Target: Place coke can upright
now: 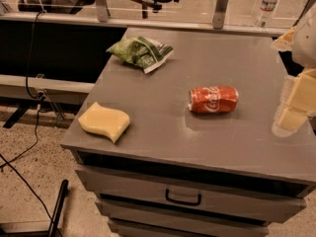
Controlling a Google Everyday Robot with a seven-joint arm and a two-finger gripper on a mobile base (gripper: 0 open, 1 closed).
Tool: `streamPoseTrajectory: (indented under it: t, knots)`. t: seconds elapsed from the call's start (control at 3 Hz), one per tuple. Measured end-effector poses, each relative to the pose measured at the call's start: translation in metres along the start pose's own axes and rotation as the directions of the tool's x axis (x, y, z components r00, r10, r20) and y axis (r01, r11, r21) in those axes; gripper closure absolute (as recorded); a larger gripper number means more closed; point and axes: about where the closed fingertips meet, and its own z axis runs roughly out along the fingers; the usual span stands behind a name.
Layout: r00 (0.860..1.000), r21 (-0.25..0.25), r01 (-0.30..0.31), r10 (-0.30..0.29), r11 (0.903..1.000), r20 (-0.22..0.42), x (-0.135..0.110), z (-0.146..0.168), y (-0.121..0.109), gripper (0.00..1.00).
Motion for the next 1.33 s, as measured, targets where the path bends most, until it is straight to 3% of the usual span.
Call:
streamPoseTrajectory:
  t: [0.67, 1.0, 1.33]
  knots:
    - [0.999, 0.024, 0.032, -0.032, 0.9992, 0.001, -0.012, 0.005, -0.010, 0.00]
    - [0.991, 0.039, 0.134, -0.133, 0.9902, -0.028, -0.041, 0.024, -0.019, 0.00]
    - [0.964, 0.030, 0.254, -0.251, 0.9667, -0.088, -0.074, 0.057, -0.020, 0.00]
